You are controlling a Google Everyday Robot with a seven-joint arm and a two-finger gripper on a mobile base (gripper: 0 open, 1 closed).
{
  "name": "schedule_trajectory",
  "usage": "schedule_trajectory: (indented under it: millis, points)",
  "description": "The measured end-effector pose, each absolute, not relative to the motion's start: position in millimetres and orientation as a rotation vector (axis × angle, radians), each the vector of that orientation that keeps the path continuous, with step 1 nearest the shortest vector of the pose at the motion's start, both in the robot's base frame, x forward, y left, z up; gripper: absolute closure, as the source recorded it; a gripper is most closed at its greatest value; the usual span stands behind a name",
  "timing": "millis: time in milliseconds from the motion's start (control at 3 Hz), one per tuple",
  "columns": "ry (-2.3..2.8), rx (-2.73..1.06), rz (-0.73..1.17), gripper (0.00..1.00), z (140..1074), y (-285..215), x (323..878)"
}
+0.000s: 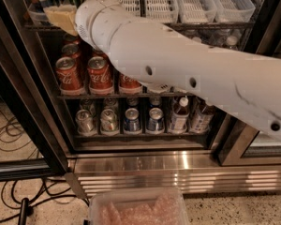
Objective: Pick green can from top shelf of fridge
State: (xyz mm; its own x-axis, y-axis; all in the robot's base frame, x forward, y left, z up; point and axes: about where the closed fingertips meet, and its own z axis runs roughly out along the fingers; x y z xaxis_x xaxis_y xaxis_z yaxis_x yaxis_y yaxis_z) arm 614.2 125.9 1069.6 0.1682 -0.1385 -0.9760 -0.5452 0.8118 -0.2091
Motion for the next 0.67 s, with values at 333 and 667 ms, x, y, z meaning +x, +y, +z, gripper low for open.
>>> schedule_trajectory:
  millis: [333,667]
  points:
    - [1.397,-0.598,0.306,0.34,1070.0,128.6,619.4]
    - [1.403,-0.59,0.293,0.36,1068.7,129.4,625.5]
